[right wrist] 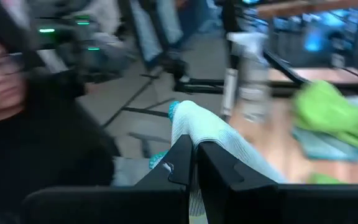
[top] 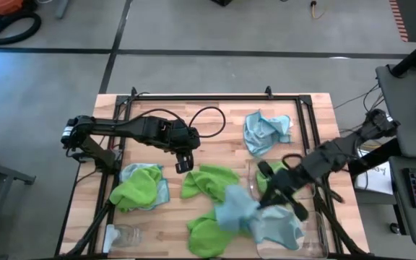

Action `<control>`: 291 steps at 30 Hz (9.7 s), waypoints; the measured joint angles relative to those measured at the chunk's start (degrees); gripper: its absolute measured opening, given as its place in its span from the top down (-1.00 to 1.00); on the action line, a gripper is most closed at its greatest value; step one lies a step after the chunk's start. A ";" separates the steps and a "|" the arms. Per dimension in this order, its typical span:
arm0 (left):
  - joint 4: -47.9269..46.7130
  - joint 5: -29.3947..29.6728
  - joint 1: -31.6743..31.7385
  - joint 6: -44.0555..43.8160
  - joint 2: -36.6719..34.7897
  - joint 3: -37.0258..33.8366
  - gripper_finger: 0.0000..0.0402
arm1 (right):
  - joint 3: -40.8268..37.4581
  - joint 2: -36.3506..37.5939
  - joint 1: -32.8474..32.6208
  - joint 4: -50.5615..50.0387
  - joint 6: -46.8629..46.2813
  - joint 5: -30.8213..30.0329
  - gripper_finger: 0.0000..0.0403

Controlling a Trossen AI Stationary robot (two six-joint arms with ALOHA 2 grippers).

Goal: Sort microfiber towel by color & place in baskets
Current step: Put the blue microfiber cloth into the bottom transparent bin

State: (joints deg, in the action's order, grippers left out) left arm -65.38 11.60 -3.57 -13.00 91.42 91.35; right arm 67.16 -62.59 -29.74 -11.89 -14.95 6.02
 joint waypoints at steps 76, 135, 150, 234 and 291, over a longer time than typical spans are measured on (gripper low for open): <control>1.12 0.07 -0.51 6.50 0.00 0.00 1.00 | 2.47 -4.85 -38.25 -33.59 -52.33 -35.66 0.94; 2.97 -0.11 -0.50 7.83 0.00 0.00 1.00 | -9.51 -8.61 -18.42 -32.59 -59.38 -24.55 0.29; 3.01 -0.11 -0.51 7.59 0.00 0.00 1.00 | -9.51 -6.15 5.05 -49.27 -48.66 -28.77 0.42; 3.40 -0.10 -0.50 8.44 0.00 0.00 1.00 | -22.56 -22.16 65.88 -28.10 -1.43 -2.97 0.07; 3.38 -0.09 -0.52 8.44 0.00 0.00 1.00 | -8.24 15.17 65.49 -28.09 -8.05 23.48 0.94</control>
State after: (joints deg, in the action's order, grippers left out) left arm -62.00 11.51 -4.10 -4.56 91.42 91.35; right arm 58.92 -47.42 35.74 -39.99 -23.00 29.50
